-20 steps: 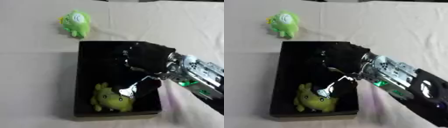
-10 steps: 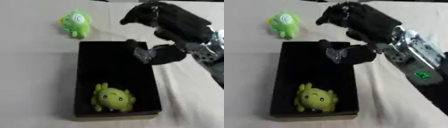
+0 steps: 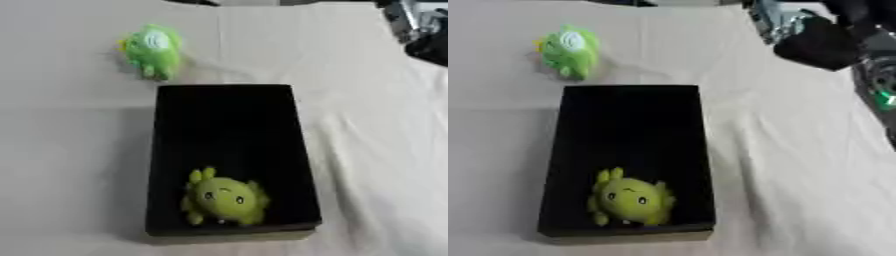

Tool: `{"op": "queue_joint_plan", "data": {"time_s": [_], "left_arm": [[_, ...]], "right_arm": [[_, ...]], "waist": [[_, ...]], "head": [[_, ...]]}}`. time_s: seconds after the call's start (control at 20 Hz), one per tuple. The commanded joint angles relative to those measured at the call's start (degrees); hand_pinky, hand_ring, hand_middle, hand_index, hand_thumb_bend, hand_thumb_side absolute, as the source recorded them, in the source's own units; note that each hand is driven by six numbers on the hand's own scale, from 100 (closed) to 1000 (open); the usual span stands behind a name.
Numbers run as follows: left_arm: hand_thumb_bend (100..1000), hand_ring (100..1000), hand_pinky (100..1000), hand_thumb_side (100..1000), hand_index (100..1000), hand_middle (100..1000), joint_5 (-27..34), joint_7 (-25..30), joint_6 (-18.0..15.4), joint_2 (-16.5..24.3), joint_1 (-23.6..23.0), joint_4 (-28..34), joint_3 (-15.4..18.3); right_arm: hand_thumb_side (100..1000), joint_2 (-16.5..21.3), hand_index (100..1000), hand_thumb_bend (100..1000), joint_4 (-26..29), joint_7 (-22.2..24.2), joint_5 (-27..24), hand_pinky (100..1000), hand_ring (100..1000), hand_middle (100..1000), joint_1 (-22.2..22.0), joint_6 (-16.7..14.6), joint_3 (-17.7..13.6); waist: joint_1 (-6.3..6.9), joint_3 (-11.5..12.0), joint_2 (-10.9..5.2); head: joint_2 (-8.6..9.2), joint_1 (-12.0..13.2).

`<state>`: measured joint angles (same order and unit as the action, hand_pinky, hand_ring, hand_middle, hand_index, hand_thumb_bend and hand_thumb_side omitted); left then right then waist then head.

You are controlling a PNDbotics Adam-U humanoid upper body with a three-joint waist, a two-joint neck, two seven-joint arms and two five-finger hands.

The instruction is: Pick up objects on the table and place them in the box.

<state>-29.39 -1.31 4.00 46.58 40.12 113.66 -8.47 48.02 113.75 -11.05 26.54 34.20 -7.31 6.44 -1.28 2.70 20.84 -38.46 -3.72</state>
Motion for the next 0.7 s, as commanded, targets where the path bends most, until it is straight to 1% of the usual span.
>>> {"op": "queue_joint_plan", "data": {"time_s": [0.05,0.2,0.3,0.35,0.4,0.5,0.55,0.6,0.65,0.7], "left_arm": [[344,865,844,940,892,825,-5.57,8.6,-0.24,2.49,3.46,-1.22,-1.46],[395,879,871,938,907,843,-11.01,14.48,-3.17,1.79,6.84,-4.4,-3.77],[418,883,878,918,908,847,-14.26,18.06,-5.49,1.03,8.74,-7.09,-5.52],[451,887,884,904,910,850,-15.52,19.63,-6.58,0.59,9.53,-8.47,-6.35],[461,888,887,896,910,851,-16.61,21.09,-7.59,0.14,10.26,-9.79,-7.1],[541,893,894,872,915,858,-18.55,23.61,-9.38,-0.89,11.53,-12.29,-8.44],[602,896,898,851,916,862,-19.39,24.68,-10.15,-1.5,12.11,-13.56,-8.98],[621,897,899,844,915,862,-20.14,25.63,-10.81,-2.15,12.68,-14.91,-9.45],[680,900,902,819,916,866,-20.76,26.37,-11.39,-2.74,13.19,-16.13,-9.79],[713,902,906,807,916,868,-21.51,27.22,-11.98,-3.38,13.76,-17.47,-10.17]], "right_arm": [[1000,2.63,845,100,0.84,-3.61,-1.24,823,814,740,-0.5,0.31,-3.86],[1000,2.8,842,100,0.84,-6.07,-1.76,822,812,737,-1.65,0.82,-5.76],[1000,2.87,840,100,0.84,-7.75,-2.16,822,810,735,-2.48,1.17,-6.7],[1000,2.9,840,100,0.84,-8.5,-2.3,822,809,734,-2.92,1.39,-7.08],[1000,2.93,840,100,0.84,-9.17,-2.39,822,809,734,-3.38,1.62,-7.41],[1000,2.92,838,100,0.84,-10.22,-2.48,822,808,731,-4.31,2.04,-7.91],[1000,2.86,837,100,0.84,-10.64,-2.52,822,807,730,-4.66,2.21,-8.1],[1000,2.76,836,100,0.84,-10.99,-2.59,822,806,729,-4.92,2.38,-8.24],[1000,2.68,835,100,0.84,-11.25,-2.67,822,805,728,-5.08,2.51,-8.33],[1000,2.57,835,100,0.84,-11.46,-2.79,822,804,727,-5.17,2.64,-8.37]], "waist": [[0.36,-0.3,-1.61],[0.56,-0.62,-1.72],[0.69,-0.97,-1.77],[0.74,-1.15,-1.75],[0.78,-1.29,-1.74],[0.91,-1.52,-1.67],[0.97,-1.6,-1.64],[1.04,-1.66,-1.61],[1.1,-1.7,-1.6],[1.19,-1.75,-1.6]], "head": [[0.24,0.74],[0.25,0.82],[0.3,0.67],[0.35,0.58],[0.42,0.49],[0.62,0.48],[0.74,0.51],[0.82,0.56],[0.86,0.6],[0.9,0.68]]}}
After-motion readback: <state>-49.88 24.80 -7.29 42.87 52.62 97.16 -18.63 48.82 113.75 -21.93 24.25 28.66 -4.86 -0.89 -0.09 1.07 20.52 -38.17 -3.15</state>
